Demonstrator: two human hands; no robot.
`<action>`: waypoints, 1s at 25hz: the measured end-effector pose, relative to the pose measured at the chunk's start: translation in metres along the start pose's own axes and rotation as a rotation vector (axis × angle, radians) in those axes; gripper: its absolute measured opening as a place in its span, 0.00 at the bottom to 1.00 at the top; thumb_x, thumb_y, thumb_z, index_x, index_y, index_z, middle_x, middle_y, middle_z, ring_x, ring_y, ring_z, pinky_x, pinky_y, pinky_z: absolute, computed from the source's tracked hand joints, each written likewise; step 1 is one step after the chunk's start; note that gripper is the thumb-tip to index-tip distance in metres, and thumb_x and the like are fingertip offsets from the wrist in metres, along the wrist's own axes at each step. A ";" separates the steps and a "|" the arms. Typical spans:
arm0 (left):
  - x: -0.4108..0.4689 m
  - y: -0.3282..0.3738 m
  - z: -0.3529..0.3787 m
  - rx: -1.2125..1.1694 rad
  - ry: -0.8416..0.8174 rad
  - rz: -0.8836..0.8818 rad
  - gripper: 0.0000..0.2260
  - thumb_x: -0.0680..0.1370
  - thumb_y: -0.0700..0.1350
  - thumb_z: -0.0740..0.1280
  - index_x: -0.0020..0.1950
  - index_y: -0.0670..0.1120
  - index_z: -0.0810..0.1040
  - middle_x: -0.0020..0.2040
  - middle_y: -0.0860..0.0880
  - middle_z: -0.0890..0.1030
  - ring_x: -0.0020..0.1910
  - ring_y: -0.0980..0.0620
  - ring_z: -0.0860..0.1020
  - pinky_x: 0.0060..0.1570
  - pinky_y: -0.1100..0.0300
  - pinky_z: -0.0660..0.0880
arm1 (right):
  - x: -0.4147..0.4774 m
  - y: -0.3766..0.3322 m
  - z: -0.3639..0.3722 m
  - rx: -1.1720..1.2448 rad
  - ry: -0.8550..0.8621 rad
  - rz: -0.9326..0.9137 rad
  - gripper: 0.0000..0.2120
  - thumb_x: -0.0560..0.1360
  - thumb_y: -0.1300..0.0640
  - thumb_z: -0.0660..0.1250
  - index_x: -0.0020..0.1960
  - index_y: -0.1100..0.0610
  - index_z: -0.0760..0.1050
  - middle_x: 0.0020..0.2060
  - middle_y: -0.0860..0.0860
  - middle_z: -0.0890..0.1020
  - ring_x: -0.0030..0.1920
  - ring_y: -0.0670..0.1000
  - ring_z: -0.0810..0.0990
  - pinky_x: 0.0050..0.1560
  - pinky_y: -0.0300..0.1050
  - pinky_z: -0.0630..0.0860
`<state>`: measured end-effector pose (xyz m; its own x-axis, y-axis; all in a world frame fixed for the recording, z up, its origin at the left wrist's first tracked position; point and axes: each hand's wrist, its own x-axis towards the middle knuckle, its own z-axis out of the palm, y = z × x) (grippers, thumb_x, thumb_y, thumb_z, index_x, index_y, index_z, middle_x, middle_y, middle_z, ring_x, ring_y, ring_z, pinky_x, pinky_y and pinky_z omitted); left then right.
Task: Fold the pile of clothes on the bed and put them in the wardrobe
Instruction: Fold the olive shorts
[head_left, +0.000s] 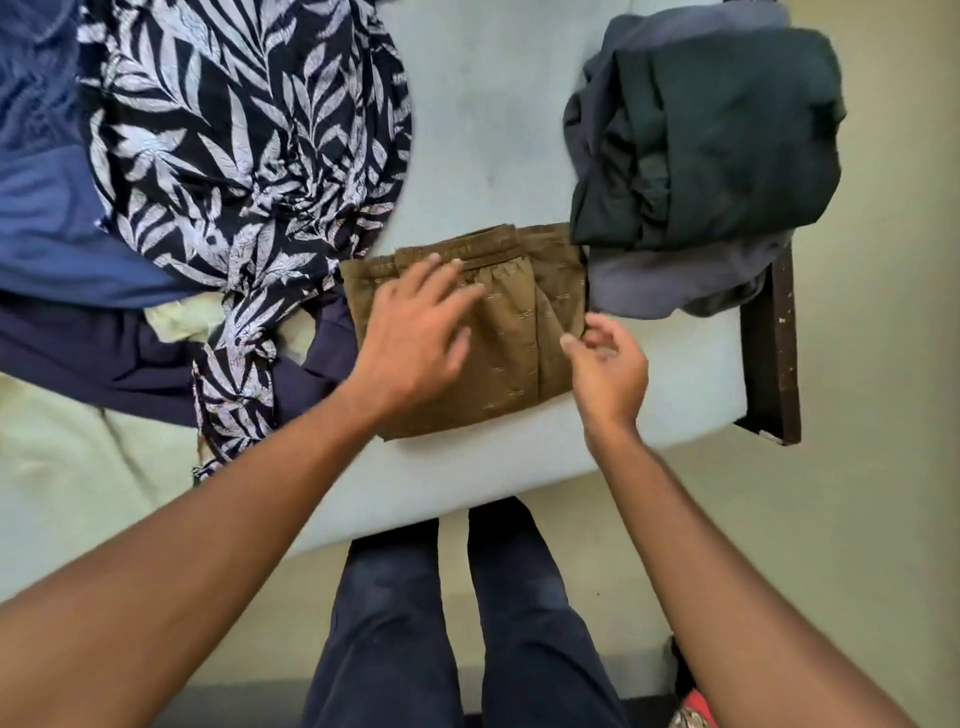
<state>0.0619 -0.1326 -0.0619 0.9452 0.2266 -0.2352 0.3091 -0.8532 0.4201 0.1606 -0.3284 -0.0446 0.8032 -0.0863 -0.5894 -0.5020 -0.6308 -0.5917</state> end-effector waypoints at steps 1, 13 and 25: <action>-0.004 0.010 0.016 0.070 -0.062 0.045 0.26 0.77 0.55 0.62 0.76 0.53 0.68 0.79 0.45 0.64 0.78 0.42 0.59 0.70 0.39 0.63 | -0.005 0.020 -0.002 0.049 0.026 0.085 0.27 0.73 0.59 0.78 0.70 0.52 0.75 0.58 0.49 0.80 0.53 0.47 0.80 0.45 0.29 0.75; -0.024 0.011 0.071 0.162 -0.028 0.043 0.32 0.79 0.65 0.57 0.80 0.50 0.61 0.81 0.42 0.57 0.80 0.41 0.54 0.76 0.34 0.50 | 0.008 0.080 0.015 0.275 0.037 0.089 0.33 0.71 0.63 0.77 0.72 0.51 0.71 0.63 0.52 0.69 0.53 0.45 0.77 0.55 0.40 0.81; -0.078 0.014 0.101 0.243 -0.014 -0.031 0.38 0.66 0.43 0.74 0.76 0.47 0.67 0.79 0.42 0.63 0.77 0.40 0.62 0.74 0.38 0.58 | 0.028 0.070 0.016 0.286 -0.274 0.083 0.29 0.61 0.61 0.84 0.60 0.56 0.80 0.54 0.50 0.87 0.55 0.50 0.85 0.56 0.45 0.83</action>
<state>-0.0185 -0.2093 -0.1262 0.9338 0.2491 -0.2570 0.3014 -0.9345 0.1894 0.1431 -0.3629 -0.1115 0.6605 0.1057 -0.7433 -0.6612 -0.3871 -0.6426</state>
